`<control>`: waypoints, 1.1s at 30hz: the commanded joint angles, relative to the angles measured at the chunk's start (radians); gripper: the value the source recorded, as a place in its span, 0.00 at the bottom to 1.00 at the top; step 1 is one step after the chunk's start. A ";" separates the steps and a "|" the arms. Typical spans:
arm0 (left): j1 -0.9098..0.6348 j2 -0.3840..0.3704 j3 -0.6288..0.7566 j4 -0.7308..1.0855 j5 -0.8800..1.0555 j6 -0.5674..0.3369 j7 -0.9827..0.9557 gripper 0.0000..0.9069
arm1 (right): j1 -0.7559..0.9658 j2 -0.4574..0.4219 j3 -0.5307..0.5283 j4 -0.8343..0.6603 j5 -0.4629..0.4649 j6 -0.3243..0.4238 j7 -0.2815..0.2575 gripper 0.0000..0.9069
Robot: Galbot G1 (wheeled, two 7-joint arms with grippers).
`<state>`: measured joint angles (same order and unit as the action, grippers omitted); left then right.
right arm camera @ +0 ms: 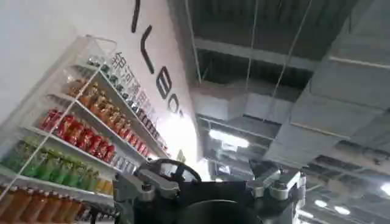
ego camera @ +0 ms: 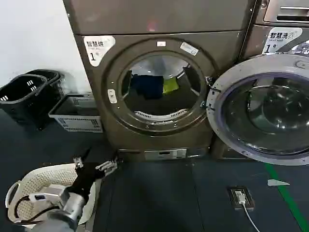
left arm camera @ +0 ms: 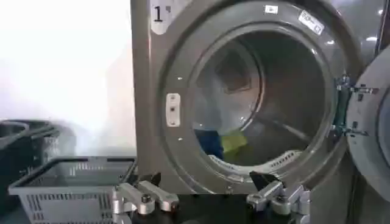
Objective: Grasp the clothes from the dryer.
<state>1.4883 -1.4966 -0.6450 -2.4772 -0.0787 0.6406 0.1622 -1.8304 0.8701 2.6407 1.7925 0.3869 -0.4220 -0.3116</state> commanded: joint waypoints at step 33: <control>-0.010 -0.013 0.000 -0.027 -0.017 0.011 0.007 1.00 | 0.018 0.000 -0.015 0.010 0.097 0.030 0.014 1.00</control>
<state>1.4783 -1.5097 -0.6446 -2.5051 -0.0880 0.6467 0.1682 -1.8124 0.8696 2.6261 1.8031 0.4820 -0.3931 -0.2974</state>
